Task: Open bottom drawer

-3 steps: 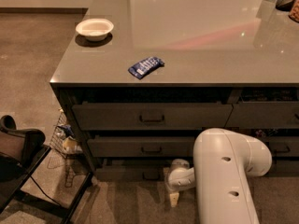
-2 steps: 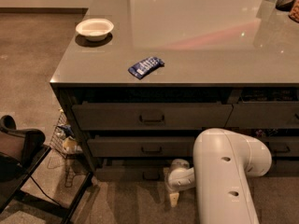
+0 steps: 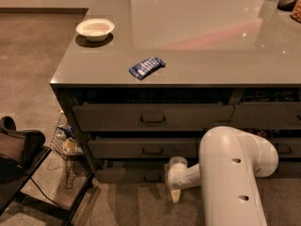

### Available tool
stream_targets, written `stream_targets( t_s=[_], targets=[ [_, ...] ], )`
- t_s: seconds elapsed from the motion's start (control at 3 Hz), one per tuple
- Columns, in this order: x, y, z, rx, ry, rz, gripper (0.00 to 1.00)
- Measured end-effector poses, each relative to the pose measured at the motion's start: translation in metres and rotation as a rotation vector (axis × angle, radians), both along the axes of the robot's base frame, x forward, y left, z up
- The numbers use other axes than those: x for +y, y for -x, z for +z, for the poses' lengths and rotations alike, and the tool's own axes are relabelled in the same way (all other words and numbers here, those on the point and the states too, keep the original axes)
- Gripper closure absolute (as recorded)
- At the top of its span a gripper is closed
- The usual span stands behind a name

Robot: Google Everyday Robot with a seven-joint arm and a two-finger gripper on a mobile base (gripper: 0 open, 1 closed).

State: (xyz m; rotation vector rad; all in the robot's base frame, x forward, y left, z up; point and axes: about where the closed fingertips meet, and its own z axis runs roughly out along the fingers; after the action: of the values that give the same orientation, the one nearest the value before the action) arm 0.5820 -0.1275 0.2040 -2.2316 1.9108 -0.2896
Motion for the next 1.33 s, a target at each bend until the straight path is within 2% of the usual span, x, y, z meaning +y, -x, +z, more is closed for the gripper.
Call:
stream_targets(
  t_s=[0.33,0.67,1.0,1.33],
  targets=[
    [0.000,0.000,0.000,0.001,-0.001,0.000,0.00],
    [-0.008,-0.006,-0.020,0.020,-0.030,-0.034,0.00],
    [-0.018,-0.017,-0.048,0.048,-0.057,-0.075,0.14],
    [-0.025,-0.021,-0.058,0.071,-0.062,-0.114,0.37]
  ],
)
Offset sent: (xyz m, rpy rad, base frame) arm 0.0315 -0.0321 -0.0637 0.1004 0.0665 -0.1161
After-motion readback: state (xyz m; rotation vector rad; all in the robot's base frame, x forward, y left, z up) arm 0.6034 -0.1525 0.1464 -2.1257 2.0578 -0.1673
